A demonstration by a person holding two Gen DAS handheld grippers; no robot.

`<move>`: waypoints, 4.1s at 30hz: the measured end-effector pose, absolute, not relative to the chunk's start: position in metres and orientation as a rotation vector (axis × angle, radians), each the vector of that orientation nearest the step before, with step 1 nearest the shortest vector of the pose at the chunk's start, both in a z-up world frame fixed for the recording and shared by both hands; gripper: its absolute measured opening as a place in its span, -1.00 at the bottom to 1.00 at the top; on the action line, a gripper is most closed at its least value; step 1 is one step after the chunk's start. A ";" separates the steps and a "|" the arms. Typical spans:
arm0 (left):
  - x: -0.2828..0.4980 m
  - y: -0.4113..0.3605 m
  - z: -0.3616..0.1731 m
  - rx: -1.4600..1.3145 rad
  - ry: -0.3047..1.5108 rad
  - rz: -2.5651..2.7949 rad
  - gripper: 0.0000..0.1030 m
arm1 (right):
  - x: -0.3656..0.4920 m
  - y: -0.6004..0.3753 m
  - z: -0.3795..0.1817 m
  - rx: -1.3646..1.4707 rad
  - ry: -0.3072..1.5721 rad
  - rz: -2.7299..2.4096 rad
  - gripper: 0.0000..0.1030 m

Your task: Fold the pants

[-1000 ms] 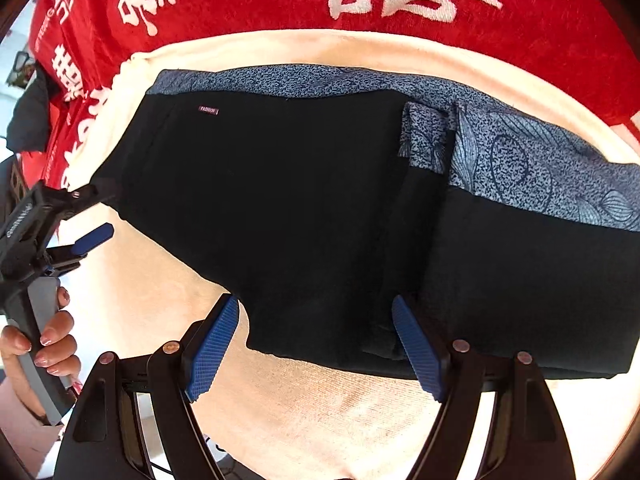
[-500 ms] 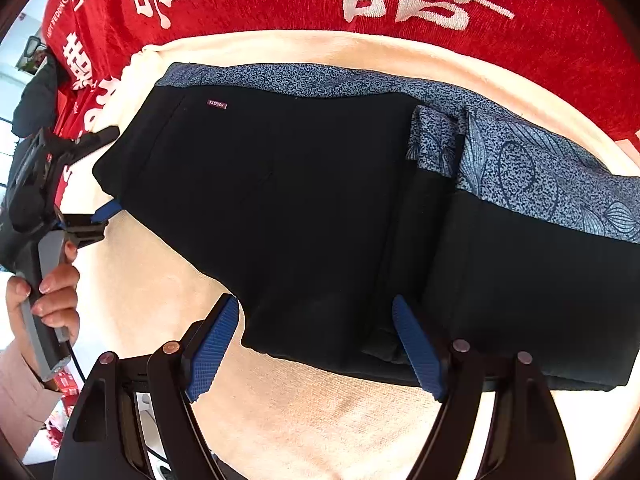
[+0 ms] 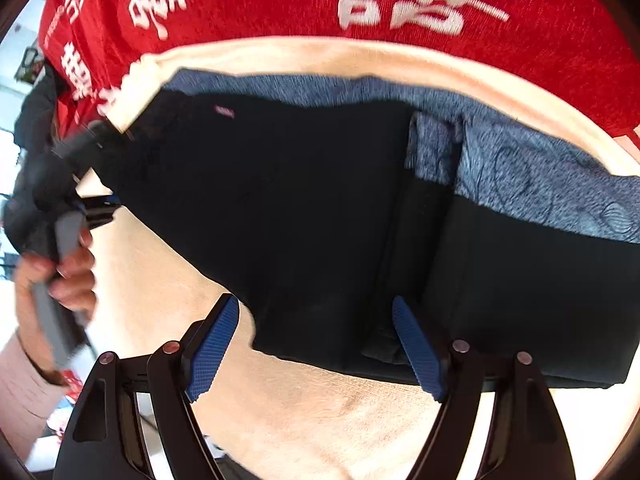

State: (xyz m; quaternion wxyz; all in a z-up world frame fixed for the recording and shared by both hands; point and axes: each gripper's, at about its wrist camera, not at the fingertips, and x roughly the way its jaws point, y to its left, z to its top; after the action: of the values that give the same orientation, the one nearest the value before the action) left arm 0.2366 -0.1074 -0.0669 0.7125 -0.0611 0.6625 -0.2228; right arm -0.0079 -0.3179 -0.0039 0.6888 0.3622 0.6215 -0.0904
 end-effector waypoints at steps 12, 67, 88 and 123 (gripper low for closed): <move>0.158 -0.169 -0.031 0.547 1.044 -0.630 -0.33 | 0.157 -0.366 0.042 0.996 1.399 0.136 0.67; -0.162 -0.367 0.002 1.021 0.918 -1.176 0.49 | -0.220 -0.500 -0.049 1.550 0.957 -0.153 -0.52; -0.066 -0.314 0.053 0.867 1.198 -1.123 0.49 | -0.230 -0.464 -0.013 1.268 1.237 -0.625 0.55; 0.022 -0.303 -0.025 0.663 1.391 -0.816 0.73 | -0.175 -0.447 0.007 1.071 1.273 -0.555 -0.09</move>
State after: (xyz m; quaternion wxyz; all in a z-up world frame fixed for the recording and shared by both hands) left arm 0.0217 -0.3035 -0.0248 0.6433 0.2913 0.6106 -0.3583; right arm -0.1747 -0.4470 0.0073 0.6398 0.4694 0.5579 -0.2432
